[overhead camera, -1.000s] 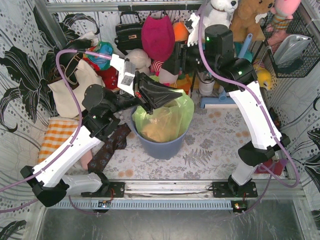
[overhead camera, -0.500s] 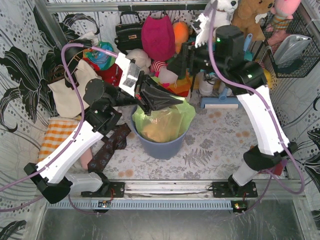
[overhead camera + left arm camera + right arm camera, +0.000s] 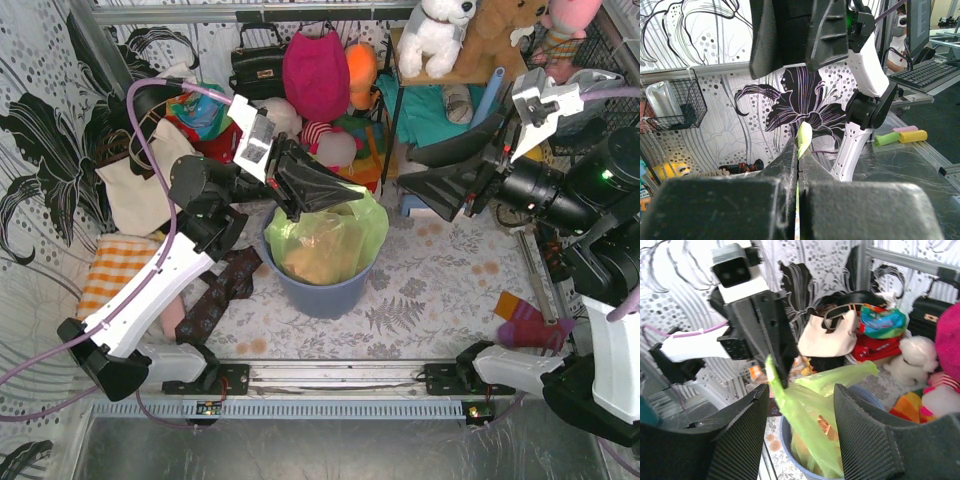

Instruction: Tie the trash bag

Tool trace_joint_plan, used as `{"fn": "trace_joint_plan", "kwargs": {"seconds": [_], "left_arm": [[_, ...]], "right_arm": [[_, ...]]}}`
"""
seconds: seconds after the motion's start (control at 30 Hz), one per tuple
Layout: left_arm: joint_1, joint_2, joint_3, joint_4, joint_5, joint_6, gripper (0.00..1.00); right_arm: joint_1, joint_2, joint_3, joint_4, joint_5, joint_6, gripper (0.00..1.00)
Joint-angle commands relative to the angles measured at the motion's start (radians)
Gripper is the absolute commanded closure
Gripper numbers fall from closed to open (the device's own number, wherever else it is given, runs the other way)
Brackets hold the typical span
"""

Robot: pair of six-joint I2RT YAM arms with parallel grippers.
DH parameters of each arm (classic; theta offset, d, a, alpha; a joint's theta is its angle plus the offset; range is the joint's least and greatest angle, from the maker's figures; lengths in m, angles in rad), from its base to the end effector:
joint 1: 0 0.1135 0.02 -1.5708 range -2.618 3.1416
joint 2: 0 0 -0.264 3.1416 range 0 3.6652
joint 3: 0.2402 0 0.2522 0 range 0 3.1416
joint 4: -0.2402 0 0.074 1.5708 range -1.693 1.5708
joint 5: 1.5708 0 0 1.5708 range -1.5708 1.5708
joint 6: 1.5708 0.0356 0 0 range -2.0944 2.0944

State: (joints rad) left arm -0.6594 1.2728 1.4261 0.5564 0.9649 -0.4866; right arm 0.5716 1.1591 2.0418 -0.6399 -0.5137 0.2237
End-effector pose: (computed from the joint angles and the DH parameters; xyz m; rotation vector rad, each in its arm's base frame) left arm 0.1772 -0.1744 0.5240 1.0602 0.7787 -1.4055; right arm 0.0961 0.0826 0.6080 -0.6843 1.2592 1.0014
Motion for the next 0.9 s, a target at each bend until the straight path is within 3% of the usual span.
{"fn": "trace_joint_plan", "kwargs": {"seconds": [0.0,0.33,0.6,0.87], "left_arm": [[0.009,0.014,0.017,0.060,0.009,-0.035,1.00],[0.016,0.039,0.059,-0.013,-0.041,-0.024,1.00],[0.021,0.053,0.068,-0.016,-0.058,-0.035,1.00],[0.029,0.056,0.071,-0.027,-0.077,-0.040,1.00]], "right_arm": [[-0.004,0.006,-0.055,0.121,-0.155,0.052,0.44],[-0.004,0.088,-0.063,0.166,-0.207,0.064,0.46],[-0.004,0.111,-0.059,0.170,-0.224,0.062,0.56],[-0.004,0.083,-0.072,0.167,-0.221,0.047,0.53]]}}
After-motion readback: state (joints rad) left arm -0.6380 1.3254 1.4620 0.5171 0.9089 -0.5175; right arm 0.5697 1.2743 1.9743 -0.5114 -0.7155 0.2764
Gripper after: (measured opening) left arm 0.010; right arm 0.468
